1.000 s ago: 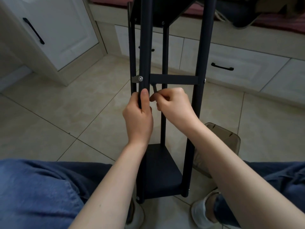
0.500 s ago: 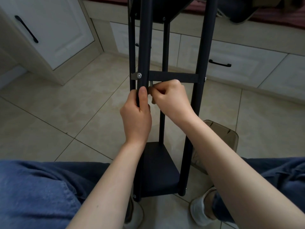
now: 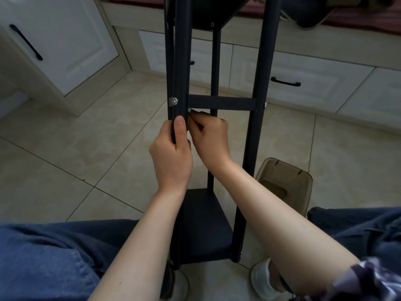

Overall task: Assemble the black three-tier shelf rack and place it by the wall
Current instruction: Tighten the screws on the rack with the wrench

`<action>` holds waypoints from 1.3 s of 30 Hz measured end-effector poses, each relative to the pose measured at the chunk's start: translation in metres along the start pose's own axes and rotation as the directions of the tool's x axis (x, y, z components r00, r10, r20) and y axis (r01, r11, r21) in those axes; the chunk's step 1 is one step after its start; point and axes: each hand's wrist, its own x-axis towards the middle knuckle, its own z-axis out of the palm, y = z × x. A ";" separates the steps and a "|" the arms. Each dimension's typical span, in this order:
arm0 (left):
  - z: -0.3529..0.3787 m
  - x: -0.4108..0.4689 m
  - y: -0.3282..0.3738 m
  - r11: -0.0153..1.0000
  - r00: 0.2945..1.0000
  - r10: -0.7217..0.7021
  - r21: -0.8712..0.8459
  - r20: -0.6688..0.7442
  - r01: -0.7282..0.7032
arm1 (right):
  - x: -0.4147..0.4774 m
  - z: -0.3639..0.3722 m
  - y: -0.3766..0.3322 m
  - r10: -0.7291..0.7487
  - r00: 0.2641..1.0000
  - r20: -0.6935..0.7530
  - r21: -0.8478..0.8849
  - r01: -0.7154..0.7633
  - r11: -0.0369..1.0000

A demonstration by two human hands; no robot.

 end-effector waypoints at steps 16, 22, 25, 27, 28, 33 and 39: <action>0.001 0.002 0.002 1.000 0.999 0.003 0.020 -0.032 -0.003 | -0.008 -0.010 -0.003 0.120 0.992 0.047 0.021 -0.121 0.992; -0.002 0.001 0.000 1.000 0.999 -0.024 0.012 -0.024 0.024 | -0.017 -0.016 -0.010 0.109 0.994 0.021 0.053 -0.110 0.993; -0.003 0.001 0.000 0.999 0.999 -0.038 0.017 -0.030 0.039 | -0.016 -0.017 -0.014 0.092 0.996 0.021 0.055 -0.093 0.994; -0.003 0.002 0.001 0.999 0.999 -0.038 0.023 -0.032 0.039 | -0.015 -0.017 -0.015 0.093 0.995 0.044 0.044 -0.094 0.995; -0.003 0.002 0.001 0.999 0.999 -0.039 0.024 -0.034 0.040 | -0.014 -0.017 -0.014 0.091 0.994 0.053 0.036 -0.093 0.995; -0.005 0.004 -0.001 0.998 0.997 -0.064 0.025 -0.050 0.066 | -0.008 -0.014 -0.016 0.095 0.992 0.084 -0.022 -0.094 0.995; -0.006 0.005 0.000 0.998 0.996 -0.061 0.028 -0.068 0.063 | -0.002 -0.015 -0.018 0.143 0.985 0.092 -0.085 -0.135 0.987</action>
